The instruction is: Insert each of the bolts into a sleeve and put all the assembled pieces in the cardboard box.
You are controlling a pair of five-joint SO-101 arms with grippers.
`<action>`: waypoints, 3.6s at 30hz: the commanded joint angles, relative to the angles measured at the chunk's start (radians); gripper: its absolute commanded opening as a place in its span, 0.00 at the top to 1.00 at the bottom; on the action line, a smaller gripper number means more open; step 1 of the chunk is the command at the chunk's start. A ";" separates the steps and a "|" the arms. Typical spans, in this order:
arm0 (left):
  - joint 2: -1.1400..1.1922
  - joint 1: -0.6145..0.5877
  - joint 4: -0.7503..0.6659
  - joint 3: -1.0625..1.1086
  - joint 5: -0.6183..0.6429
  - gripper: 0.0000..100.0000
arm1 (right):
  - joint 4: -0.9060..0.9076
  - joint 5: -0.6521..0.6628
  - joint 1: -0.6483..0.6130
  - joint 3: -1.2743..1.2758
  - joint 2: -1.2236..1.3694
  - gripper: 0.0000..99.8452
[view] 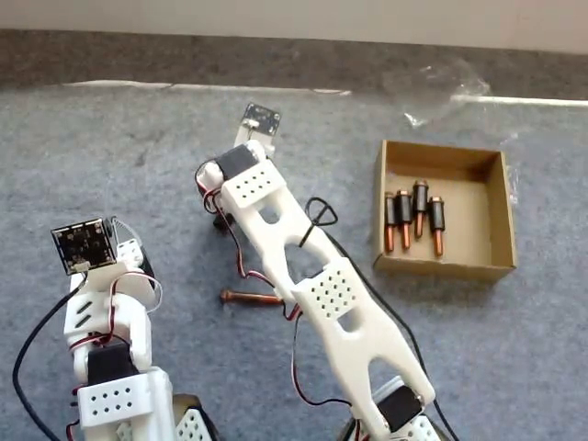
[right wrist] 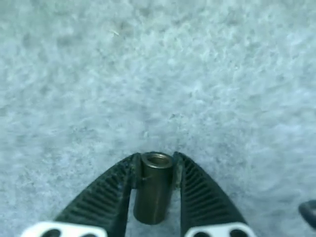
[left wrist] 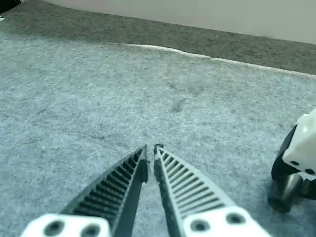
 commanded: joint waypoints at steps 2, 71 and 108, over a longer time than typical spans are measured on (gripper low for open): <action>0.002 -0.010 0.005 0.025 -0.008 0.96 | 0.016 -0.006 -0.044 -0.035 -0.010 0.98; 0.002 -0.005 0.000 0.025 -0.008 0.96 | 0.280 0.855 0.252 0.435 -0.710 1.00; 0.002 -0.005 0.000 0.025 -0.008 0.96 | -0.644 1.135 0.257 1.758 -1.305 1.00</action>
